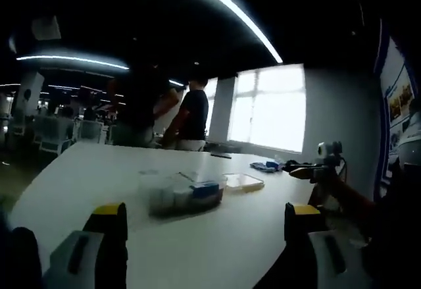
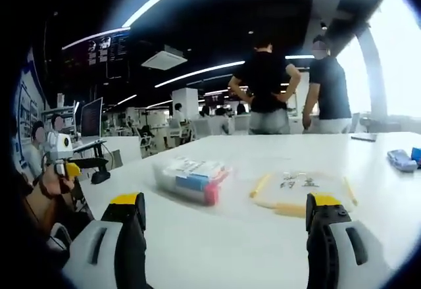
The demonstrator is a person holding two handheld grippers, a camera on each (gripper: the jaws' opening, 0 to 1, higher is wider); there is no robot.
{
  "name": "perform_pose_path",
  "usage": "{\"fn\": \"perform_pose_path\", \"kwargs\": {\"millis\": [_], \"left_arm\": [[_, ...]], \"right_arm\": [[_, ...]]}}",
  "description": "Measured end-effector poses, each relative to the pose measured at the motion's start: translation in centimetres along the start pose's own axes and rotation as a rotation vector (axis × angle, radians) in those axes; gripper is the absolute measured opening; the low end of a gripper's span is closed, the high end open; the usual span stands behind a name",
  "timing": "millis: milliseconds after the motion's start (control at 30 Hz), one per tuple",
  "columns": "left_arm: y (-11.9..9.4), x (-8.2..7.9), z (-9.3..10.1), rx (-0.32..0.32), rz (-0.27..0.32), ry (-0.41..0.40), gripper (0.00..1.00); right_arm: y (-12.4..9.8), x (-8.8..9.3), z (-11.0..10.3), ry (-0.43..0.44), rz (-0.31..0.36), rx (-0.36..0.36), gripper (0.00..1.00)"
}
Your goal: Arrange the small medicine boxes into an aligned row inside the storage area until every box is upright, visible, and separated from the surrounding clutter.
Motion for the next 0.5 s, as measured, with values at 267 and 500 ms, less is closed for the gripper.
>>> {"fn": "perform_pose_path", "kwargs": {"millis": [267,500], "left_arm": [[0.0,0.4,0.8,0.008,-0.017,-0.004,1.00],[-0.3,0.5,0.9,0.005,-0.023,-0.008,1.00]], "right_arm": [[-0.6,1.3,0.8,0.041,-0.043,0.005,1.00],[-1.8,0.9,1.3,0.042,-0.014,0.023,1.00]]}}
Point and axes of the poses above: the point that each gripper's makers call its tool centre point, and the gripper's own axes: y roughly forward along the fingers, z roughly to its right, x roughly out of its underside, the point moved 2 cm from there along -y, roughly backward along the fingers, and after that the axes turned 8 degrees about -z, right-handed, at the moved point
